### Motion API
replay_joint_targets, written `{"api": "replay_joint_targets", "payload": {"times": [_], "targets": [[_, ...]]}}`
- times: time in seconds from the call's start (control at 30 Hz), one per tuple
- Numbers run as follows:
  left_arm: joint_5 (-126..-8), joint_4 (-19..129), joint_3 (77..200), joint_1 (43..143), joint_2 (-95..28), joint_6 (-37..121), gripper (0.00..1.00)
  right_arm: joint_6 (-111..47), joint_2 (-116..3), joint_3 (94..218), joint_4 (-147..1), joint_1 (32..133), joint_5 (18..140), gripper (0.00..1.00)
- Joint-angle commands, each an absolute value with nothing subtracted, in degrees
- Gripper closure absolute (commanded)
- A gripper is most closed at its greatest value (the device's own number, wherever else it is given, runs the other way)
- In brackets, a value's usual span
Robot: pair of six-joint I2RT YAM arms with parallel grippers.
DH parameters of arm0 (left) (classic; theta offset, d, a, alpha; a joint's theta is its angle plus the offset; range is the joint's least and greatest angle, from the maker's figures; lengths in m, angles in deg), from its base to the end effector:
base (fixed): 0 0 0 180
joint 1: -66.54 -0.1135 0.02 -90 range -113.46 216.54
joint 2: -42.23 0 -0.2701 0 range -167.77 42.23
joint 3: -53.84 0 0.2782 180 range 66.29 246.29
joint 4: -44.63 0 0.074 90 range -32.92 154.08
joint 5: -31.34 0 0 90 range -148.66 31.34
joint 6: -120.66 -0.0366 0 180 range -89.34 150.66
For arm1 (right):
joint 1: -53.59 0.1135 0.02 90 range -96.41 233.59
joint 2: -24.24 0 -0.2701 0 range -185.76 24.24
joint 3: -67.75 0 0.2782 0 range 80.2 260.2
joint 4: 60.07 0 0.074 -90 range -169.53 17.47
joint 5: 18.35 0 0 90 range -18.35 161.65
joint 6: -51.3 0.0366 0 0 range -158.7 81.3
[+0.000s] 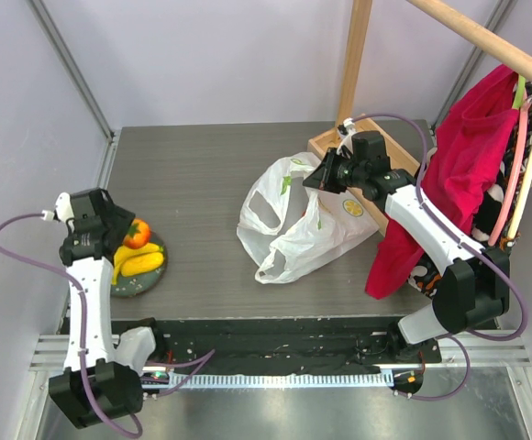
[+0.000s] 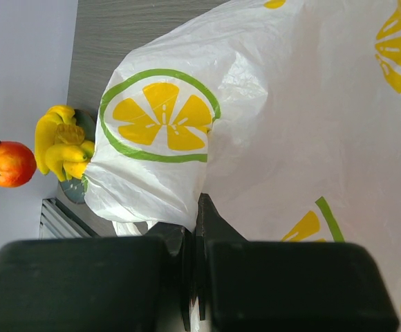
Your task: Place the fruits into the plastic bag
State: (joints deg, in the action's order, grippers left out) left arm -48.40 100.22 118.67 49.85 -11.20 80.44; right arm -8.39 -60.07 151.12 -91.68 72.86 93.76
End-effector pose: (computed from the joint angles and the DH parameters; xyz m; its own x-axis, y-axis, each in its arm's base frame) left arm 0.1999 0.0667 0.3087 -0.1219 -0.8210 -0.5578 -0.7713 0.4321 -0.4673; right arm 0.3375 0.1326 0.3196 -0.7439 0.2352 -0.6255 -0.2662 0.7542 0.6002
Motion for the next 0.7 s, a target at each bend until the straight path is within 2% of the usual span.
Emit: {"api": "replay_joint_targets", "payload": {"times": [0.0,0.2,0.67], "targets": [[-46.7,96.5,122.4,54.2,-13.0,82.5,0.51,-8.6,-57.5,152.4,-90.5,72.7,93.1,0.99],[-46.7,93.7,124.1,61.9,-15.9,85.8,0.50,-8.6,-57.2,152.1,-90.5,72.7,92.8,0.99],[-38.5,88.3,131.1,88.1,-23.4,93.1,0.48,-8.5,-57.8,152.8,-90.8,72.7,92.7,0.99]]}}
